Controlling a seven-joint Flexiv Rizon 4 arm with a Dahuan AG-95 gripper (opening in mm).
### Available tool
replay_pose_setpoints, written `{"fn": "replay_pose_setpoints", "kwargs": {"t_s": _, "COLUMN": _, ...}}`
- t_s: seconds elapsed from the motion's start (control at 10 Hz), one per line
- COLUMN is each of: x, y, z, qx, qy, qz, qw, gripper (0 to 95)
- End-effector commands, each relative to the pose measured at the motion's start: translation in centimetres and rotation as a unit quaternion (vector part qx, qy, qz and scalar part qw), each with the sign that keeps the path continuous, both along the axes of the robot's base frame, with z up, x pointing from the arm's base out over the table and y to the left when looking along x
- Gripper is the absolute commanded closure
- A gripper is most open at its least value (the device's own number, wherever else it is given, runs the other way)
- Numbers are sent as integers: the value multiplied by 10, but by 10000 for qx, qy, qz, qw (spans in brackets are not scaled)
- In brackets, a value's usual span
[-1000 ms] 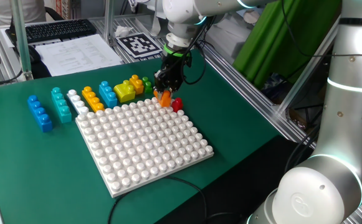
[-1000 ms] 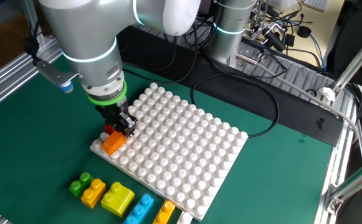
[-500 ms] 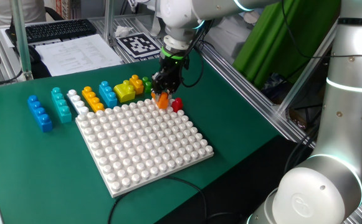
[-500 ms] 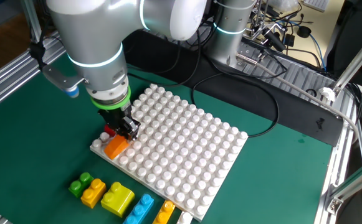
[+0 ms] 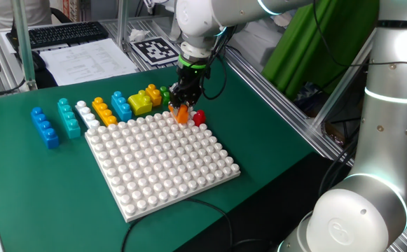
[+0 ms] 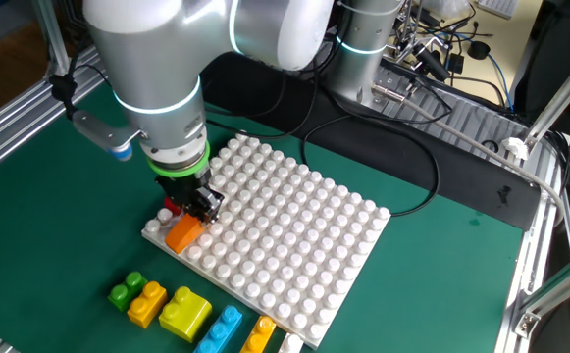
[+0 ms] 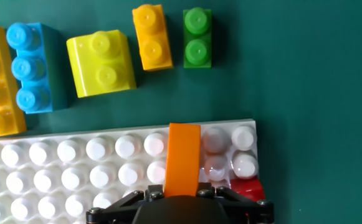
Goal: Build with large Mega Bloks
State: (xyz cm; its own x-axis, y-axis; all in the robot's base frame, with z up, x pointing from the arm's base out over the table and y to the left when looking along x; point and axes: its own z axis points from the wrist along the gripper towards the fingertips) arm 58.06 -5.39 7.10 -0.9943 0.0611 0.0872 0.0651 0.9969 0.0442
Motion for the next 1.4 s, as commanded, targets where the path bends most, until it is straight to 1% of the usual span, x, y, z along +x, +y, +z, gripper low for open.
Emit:
{"fn": "replay_pose_setpoints", "kwargs": {"t_s": 0.1, "x": 0, "y": 0, "z": -2, "qx": -9, "qy": -19, "qz": 34, "qw": 10000, "gripper": 950}}
{"fn": "replay_pose_setpoints", "kwargs": {"t_s": 0.2, "x": 0, "y": 1, "z": -4, "qx": -24, "qy": -23, "qz": 67, "qw": 10000, "gripper": 950}}
{"fn": "replay_pose_setpoints", "kwargs": {"t_s": 0.3, "x": 0, "y": 1, "z": -4, "qx": -103, "qy": -27, "qz": 130, "qw": 9999, "gripper": 950}}
{"fn": "replay_pose_setpoints", "kwargs": {"t_s": 0.4, "x": 0, "y": 1, "z": -4, "qx": -127, "qy": -29, "qz": 179, "qw": 9998, "gripper": 950}}
{"fn": "replay_pose_setpoints", "kwargs": {"t_s": 0.6, "x": 0, "y": 0, "z": -5, "qx": -225, "qy": -17, "qz": 323, "qw": 9992, "gripper": 950}}
{"fn": "replay_pose_setpoints", "kwargs": {"t_s": 0.8, "x": -1, "y": -1, "z": -2, "qx": -238, "qy": -25, "qz": 319, "qw": 9992, "gripper": 950}}
{"fn": "replay_pose_setpoints", "kwargs": {"t_s": 0.9, "x": -2, "y": -4, "z": 0, "qx": -203, "qy": -20, "qz": 313, "qw": 9993, "gripper": 950}}
{"fn": "replay_pose_setpoints", "kwargs": {"t_s": 1.0, "x": -2, "y": -6, "z": 1, "qx": -204, "qy": -21, "qz": 324, "qw": 9993, "gripper": 950}}
{"fn": "replay_pose_setpoints", "kwargs": {"t_s": 1.4, "x": -5, "y": -9, "z": -4, "qx": -170, "qy": -26, "qz": 327, "qw": 9993, "gripper": 950}}
